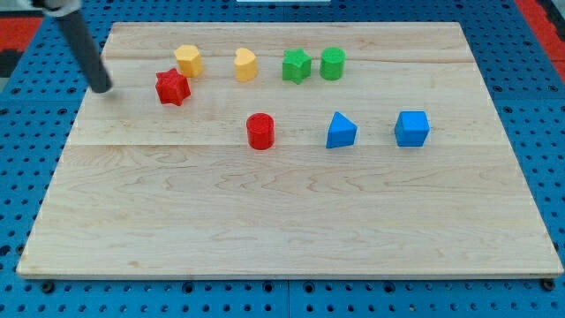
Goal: Place the red star horizontally left to the red circle
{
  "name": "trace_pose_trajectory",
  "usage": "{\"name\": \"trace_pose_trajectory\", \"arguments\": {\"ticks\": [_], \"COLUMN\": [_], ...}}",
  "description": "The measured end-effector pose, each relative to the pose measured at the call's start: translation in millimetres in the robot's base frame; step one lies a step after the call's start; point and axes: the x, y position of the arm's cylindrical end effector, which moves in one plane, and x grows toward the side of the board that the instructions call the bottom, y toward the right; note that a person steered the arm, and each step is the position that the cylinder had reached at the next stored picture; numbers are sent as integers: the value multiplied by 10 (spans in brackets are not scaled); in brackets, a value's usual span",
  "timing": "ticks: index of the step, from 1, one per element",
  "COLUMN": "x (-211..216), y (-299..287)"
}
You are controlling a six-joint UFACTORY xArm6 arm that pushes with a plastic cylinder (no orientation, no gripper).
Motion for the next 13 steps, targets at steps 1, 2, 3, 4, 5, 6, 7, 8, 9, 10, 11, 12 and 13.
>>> {"name": "trace_pose_trajectory", "arguments": {"ticks": [1, 2, 3, 4, 5, 6, 7, 8, 9, 10, 11, 12, 13], "x": [-127, 185, 615, 196, -257, -18, 58, 59, 400, 550, 101, -122, -6], "y": [596, 857, 872, 870, 848, 1015, 1213, 1583, 1517, 1329, 1420, 1225, 957]}}
